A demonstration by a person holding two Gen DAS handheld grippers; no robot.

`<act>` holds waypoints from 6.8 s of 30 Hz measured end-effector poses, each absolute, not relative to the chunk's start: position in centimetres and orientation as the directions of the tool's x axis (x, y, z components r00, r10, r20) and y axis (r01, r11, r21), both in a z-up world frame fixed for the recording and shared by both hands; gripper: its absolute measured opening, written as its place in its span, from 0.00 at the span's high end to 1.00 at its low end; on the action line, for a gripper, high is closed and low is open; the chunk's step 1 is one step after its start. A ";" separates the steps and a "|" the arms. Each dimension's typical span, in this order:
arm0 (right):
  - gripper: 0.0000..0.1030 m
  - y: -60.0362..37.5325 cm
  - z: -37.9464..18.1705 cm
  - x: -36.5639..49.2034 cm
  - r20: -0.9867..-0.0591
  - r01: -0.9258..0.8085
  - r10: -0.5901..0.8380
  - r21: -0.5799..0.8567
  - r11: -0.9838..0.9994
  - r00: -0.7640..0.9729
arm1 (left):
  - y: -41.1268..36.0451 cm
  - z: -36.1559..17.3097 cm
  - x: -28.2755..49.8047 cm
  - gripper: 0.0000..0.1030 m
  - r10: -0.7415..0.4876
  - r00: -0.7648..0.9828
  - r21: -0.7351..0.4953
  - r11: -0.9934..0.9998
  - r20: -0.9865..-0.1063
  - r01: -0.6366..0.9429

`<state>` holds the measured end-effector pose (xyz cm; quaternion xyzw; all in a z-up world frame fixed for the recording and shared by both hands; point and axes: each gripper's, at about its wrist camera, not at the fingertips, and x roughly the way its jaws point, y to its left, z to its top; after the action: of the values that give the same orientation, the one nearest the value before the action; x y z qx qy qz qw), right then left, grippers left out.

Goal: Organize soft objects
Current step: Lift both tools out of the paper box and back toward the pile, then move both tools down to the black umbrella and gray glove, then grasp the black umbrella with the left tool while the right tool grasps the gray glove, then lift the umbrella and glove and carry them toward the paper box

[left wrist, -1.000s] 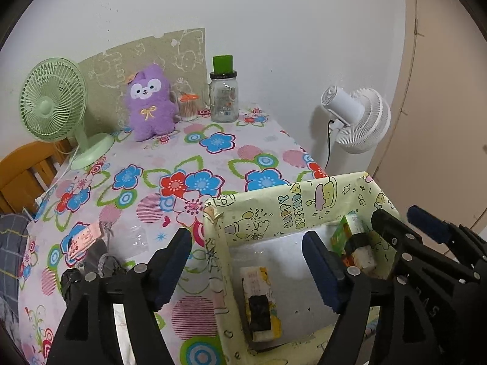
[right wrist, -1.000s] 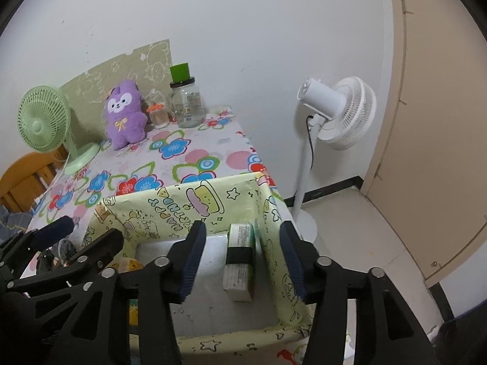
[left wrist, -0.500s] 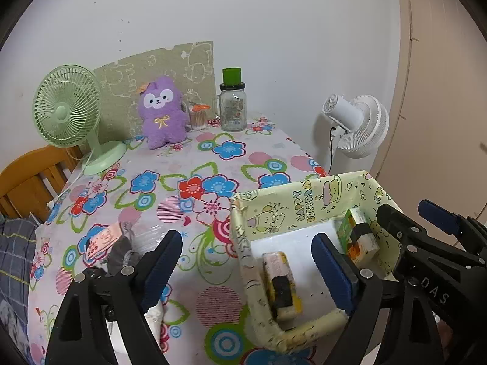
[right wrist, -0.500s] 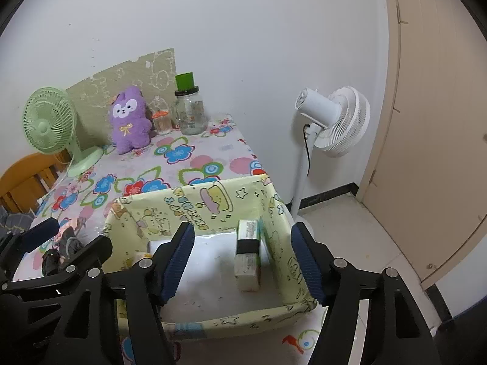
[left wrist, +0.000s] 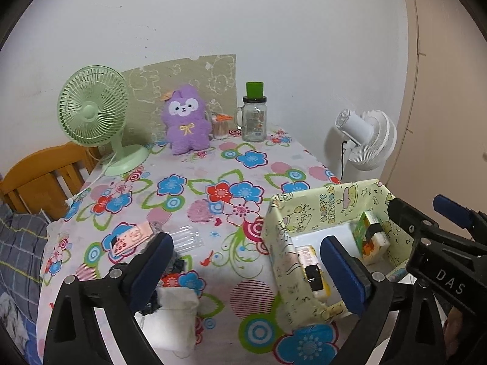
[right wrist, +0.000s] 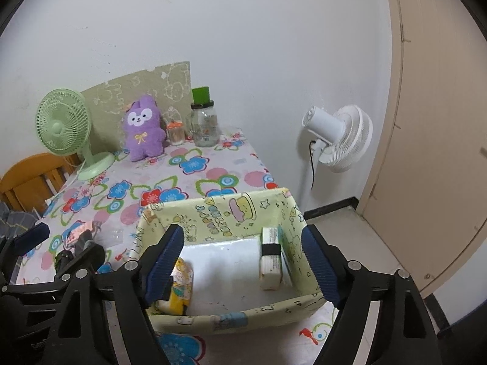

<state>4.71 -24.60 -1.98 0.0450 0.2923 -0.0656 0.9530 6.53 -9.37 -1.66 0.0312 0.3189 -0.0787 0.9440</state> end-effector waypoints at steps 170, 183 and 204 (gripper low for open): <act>0.44 -1.5 -12.0 15.7 -0.728 -0.271 0.251 0.093 0.958 0.638 | 5.7 -11.9 11.8 0.48 -0.047 0.657 -0.032 0.999 -0.752 0.035; 0.44 -2.8 -10.5 13.8 -0.704 -0.255 0.244 0.092 0.963 0.667 | 4.6 -10.4 10.2 0.49 -0.053 0.686 -0.024 0.998 -0.725 0.052; 0.44 -5.0 -6.8 9.2 -0.637 -0.231 0.228 0.080 0.970 0.736 | 2.5 -7.2 6.1 0.49 -0.056 0.750 -0.003 0.997 -0.659 0.072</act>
<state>9.18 -4.98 -6.83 -0.0020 0.3418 0.1230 0.9317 6.10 2.45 -7.22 0.0114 0.3517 -0.0340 0.9354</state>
